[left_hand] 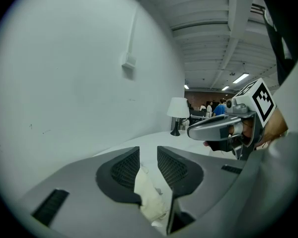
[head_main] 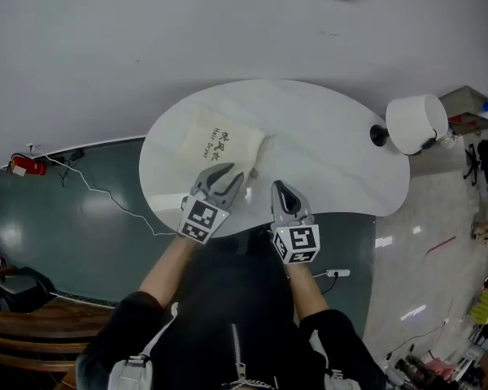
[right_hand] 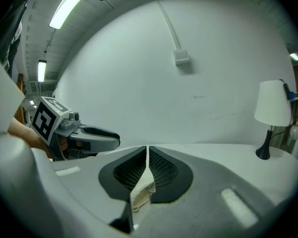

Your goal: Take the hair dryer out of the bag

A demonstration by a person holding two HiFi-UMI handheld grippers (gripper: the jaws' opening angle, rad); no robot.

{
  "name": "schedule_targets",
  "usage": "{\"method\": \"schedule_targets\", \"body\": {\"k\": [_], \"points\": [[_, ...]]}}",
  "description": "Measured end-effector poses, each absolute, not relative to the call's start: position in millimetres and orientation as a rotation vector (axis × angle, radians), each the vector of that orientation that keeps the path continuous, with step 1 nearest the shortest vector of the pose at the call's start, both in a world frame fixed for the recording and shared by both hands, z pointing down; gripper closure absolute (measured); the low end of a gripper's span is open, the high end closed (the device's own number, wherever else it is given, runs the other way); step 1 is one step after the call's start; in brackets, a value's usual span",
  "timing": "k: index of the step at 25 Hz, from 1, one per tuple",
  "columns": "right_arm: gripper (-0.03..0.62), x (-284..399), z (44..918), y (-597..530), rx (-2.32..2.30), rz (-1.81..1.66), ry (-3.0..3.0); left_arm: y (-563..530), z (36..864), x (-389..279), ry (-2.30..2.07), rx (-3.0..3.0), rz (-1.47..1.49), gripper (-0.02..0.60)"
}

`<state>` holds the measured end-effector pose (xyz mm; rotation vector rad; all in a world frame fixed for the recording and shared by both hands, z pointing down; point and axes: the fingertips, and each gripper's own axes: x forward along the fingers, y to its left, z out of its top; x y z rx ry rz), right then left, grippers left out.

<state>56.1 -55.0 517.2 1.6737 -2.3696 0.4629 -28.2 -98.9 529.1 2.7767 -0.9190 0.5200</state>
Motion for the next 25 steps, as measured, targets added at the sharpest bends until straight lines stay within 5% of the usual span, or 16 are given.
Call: {"method": "schedule_targets", "body": {"k": [25], "points": [[0.586,84,551,-147,1.067,0.453,-2.621,-152,574,20,-1.278,2.472,0.705,0.479]]}}
